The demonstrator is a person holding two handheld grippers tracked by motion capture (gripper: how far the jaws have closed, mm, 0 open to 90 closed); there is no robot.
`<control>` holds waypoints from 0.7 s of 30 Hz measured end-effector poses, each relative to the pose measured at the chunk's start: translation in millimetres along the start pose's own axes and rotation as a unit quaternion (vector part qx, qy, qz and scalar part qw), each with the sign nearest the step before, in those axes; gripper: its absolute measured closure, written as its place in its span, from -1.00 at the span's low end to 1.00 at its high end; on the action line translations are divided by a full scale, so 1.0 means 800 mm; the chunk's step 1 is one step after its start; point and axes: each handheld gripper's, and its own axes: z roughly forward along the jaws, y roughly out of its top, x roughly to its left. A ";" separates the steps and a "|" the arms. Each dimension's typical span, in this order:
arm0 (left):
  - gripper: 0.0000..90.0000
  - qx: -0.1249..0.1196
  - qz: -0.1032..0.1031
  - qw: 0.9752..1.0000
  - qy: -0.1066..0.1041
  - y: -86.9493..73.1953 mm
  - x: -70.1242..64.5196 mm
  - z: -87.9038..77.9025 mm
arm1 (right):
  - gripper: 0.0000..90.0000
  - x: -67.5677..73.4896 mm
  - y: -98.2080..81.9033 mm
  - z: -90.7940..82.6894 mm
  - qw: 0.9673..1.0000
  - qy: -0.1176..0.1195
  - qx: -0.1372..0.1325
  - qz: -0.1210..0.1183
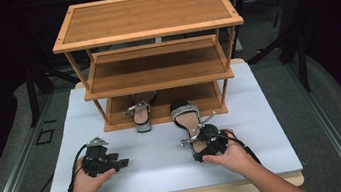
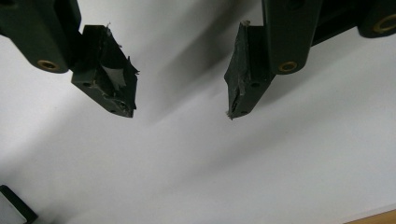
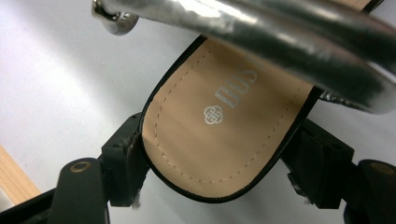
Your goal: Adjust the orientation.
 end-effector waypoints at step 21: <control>-0.06 0.001 0.001 1.000 -0.003 0.000 -0.001 0.002 | -0.34 -0.008 0.024 -0.016 0.999 0.003 -0.024 0.026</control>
